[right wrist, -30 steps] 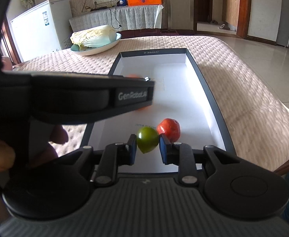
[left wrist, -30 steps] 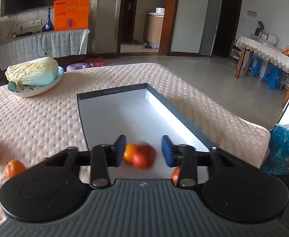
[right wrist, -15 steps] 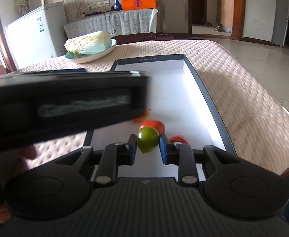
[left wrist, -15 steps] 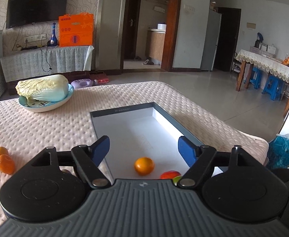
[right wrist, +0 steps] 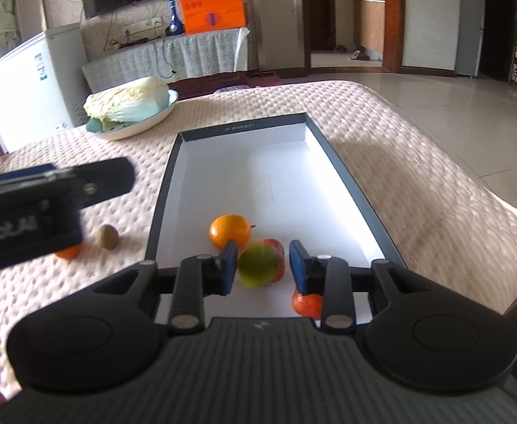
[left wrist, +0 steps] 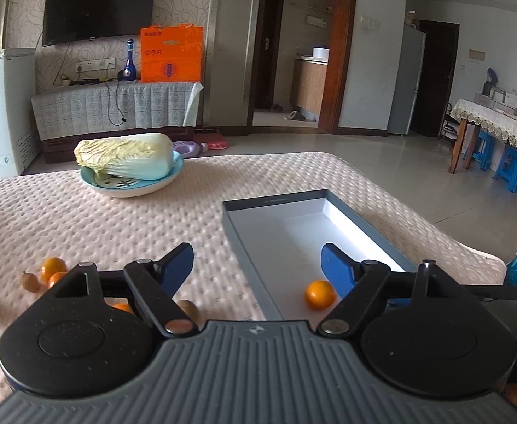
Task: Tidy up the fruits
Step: 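Open the left tool to drop the apple in the box while the right tool lowers and releases the lime, then move both tools back from the box toward the fruits on the quilt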
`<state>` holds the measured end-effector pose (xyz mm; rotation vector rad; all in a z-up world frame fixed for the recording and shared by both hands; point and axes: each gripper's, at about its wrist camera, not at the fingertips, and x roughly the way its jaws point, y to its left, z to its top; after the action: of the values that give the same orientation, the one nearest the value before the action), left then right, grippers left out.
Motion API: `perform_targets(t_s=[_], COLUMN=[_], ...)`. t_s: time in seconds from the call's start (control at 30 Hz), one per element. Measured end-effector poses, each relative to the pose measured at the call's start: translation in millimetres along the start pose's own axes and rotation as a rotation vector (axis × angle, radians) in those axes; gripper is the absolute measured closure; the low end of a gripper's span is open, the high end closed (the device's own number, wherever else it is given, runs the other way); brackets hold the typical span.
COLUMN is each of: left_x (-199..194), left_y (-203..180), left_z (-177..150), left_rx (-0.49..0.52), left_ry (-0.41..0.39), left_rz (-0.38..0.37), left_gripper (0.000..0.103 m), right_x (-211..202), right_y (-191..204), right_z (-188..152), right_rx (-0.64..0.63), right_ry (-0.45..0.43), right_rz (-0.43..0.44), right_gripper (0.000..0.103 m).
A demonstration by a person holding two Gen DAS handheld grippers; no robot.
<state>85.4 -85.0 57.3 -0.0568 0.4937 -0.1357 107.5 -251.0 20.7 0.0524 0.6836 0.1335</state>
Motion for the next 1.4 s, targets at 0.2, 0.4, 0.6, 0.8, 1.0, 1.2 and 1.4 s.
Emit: perform_targets(t_s=[0.2,0.4,0.6,0.8,1.0,1.2,1.4], left_x=[-11,-17,-19,-19,-20,-28,-41], left_y=[19,29,37,42,48,65,96], left_z=[2,4,5,5,4,4,4], left_rx=[-0.024,-0.028,-0.037,-0.033,-0.034,-0.053,-0.068], left_ry=[-0.010,-0.014,-0.017,-0.018,-0.013,-0.017,-0.025], left_rz=[0.023,0.032,0.043,0.052,0.075,0.103,0.155], left_gripper=[0.020,0.020,0.020,0.020,0.020,0.020,0.020], right_x=[-2,-5,-8,-11,-13,-15,-16], right_y=[2,2,8,23,37,60,74], right_z=[3,5,7,8,10,8,6], right_rx=[0.042,0.100,0.121,0.099,0.065,0.002,-0.019], right_ry=[-0.030,-0.071,-0.109,-0.125,-0.123,-0.126,-0.126], right_rz=[-0.019,-0.039,-0.041,0.001,0.057,0.103,0.129], right_gripper=[0.066,0.066,0.066,0.066,0.066,0.066,0.066])
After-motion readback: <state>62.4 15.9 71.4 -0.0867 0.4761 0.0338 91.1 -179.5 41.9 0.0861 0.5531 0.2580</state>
